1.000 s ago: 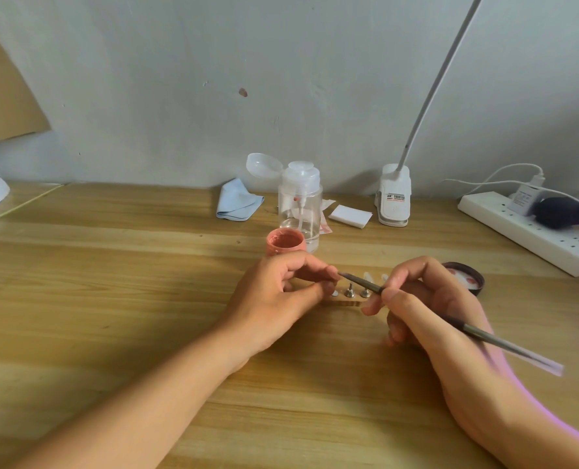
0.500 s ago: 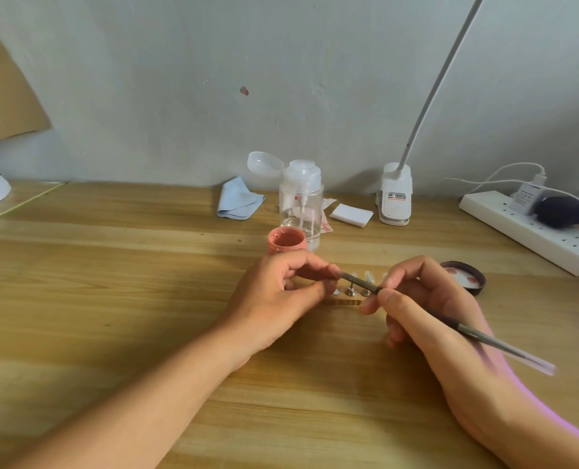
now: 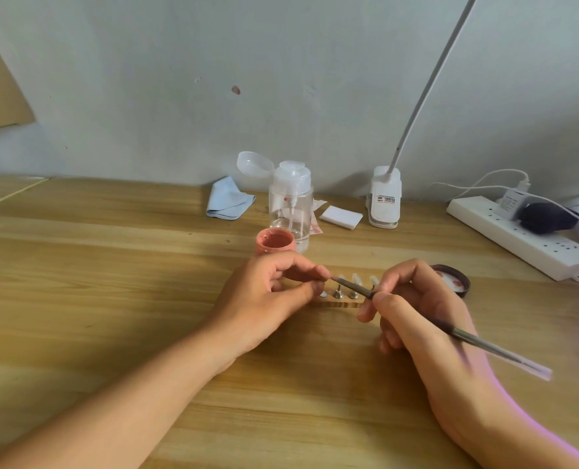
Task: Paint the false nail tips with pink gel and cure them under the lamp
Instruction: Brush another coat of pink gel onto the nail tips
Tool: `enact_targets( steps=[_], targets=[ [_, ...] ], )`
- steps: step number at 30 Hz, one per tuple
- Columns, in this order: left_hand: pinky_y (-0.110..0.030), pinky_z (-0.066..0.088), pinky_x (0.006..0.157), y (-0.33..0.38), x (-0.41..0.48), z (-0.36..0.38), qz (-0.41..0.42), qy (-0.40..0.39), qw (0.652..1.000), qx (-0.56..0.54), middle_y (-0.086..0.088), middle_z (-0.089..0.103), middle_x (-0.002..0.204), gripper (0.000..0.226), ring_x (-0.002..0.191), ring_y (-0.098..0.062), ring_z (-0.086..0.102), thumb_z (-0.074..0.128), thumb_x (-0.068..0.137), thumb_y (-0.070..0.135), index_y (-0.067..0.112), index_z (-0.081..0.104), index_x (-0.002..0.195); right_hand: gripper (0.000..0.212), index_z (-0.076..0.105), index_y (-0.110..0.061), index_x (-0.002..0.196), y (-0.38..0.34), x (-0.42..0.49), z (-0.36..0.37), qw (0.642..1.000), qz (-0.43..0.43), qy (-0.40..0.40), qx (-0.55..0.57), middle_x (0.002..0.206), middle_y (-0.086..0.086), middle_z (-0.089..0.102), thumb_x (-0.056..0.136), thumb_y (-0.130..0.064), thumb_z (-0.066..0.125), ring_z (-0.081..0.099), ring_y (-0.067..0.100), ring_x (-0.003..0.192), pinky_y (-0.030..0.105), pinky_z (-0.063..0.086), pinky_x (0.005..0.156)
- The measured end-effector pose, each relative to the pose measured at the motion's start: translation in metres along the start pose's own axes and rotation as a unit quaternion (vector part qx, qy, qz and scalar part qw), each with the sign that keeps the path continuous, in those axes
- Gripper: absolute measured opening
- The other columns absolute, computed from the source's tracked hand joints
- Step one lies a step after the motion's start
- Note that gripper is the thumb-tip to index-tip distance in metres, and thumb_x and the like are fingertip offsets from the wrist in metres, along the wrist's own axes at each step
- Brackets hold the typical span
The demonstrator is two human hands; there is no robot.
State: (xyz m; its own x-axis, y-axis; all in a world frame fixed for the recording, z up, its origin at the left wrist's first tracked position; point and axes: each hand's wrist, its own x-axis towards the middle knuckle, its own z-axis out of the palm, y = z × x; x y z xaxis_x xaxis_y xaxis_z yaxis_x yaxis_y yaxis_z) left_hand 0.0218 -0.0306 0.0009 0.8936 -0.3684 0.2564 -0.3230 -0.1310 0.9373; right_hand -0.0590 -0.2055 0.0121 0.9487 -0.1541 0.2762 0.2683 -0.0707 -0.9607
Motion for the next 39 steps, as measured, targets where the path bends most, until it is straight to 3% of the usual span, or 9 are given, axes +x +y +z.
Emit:
enact_targets(
  steps=[6, 11, 23, 26, 30, 39],
  targets=[
    [-0.009, 0.046, 0.071, -0.0010, -0.0004, -0.0007, 0.000, 0.000, 1.000, 0.000, 0.015, 0.075, 0.093, 0.018, 0.087, 0.002, 0.066, 0.076, 0.086, 0.014, 0.032, 0.076, 0.085, 0.027, 0.054, -0.017, 0.075, 0.0015, 0.0012, -0.0004, 1.000, -0.008, 0.003, 0.002, 0.073, 0.015, 0.070, 0.092, 0.004, 0.054, 0.043, 0.002, 0.042, 0.024, 0.041, 0.042],
    [-0.011, 0.048, 0.076, -0.0019, 0.0000, -0.0009, 0.006, 0.000, 1.000, 0.009, 0.016, 0.075, 0.094, 0.020, 0.092, 0.001, 0.067, 0.075, 0.086, 0.015, 0.035, 0.075, 0.085, 0.024, 0.055, -0.018, 0.078, 0.0023, 0.0020, -0.0012, 1.000, -0.009, -0.006, 0.000, 0.076, 0.015, 0.071, 0.094, -0.001, 0.058, 0.047, 0.001, 0.043, 0.025, 0.042, 0.042],
    [-0.003, 0.038, 0.056, -0.0003, -0.0004, 0.0006, -0.001, 0.006, 1.000, -0.008, 0.014, 0.074, 0.086, 0.013, 0.066, 0.010, 0.058, 0.075, 0.086, 0.013, 0.026, 0.075, 0.088, 0.012, 0.054, -0.012, 0.087, 0.0023, 0.0012, 0.0000, 1.000, -0.016, -0.019, -0.011, 0.081, 0.011, 0.074, 0.093, -0.004, 0.061, 0.050, 0.000, 0.047, 0.027, 0.043, 0.046],
    [-0.003, 0.039, 0.057, 0.0004, -0.0012, 0.0004, -0.001, -0.001, 1.000, -0.009, 0.014, 0.074, 0.085, 0.015, 0.069, 0.010, 0.060, 0.074, 0.086, 0.011, 0.026, 0.075, 0.088, 0.008, 0.054, -0.015, 0.084, 0.0007, 0.0005, 0.0011, 1.000, -0.009, -0.019, -0.012, 0.080, 0.011, 0.074, 0.086, -0.013, 0.062, 0.047, 0.002, 0.046, 0.029, 0.042, 0.045],
    [-0.002, 0.039, 0.057, 0.0012, -0.0015, 0.0005, 0.000, -0.002, 1.000, -0.016, 0.011, 0.075, 0.085, 0.016, 0.070, 0.009, 0.061, 0.073, 0.087, 0.007, 0.023, 0.074, 0.087, 0.015, 0.053, -0.010, 0.085, 0.0021, 0.0013, -0.0006, 1.000, -0.012, -0.008, 0.001, 0.077, 0.012, 0.072, 0.094, 0.001, 0.055, 0.045, 0.003, 0.045, 0.028, 0.040, 0.045],
    [-0.003, 0.039, 0.057, 0.0013, -0.0019, -0.0005, -0.003, -0.004, 1.000, -0.012, 0.013, 0.075, 0.087, 0.017, 0.074, 0.008, 0.064, 0.072, 0.088, 0.007, 0.023, 0.072, 0.087, 0.017, 0.054, -0.013, 0.083, 0.0034, 0.0010, 0.0001, 1.000, -0.024, 0.000, -0.005, 0.078, 0.013, 0.072, 0.094, 0.000, 0.056, 0.055, 0.002, 0.050, 0.030, 0.041, 0.048]
  ],
)
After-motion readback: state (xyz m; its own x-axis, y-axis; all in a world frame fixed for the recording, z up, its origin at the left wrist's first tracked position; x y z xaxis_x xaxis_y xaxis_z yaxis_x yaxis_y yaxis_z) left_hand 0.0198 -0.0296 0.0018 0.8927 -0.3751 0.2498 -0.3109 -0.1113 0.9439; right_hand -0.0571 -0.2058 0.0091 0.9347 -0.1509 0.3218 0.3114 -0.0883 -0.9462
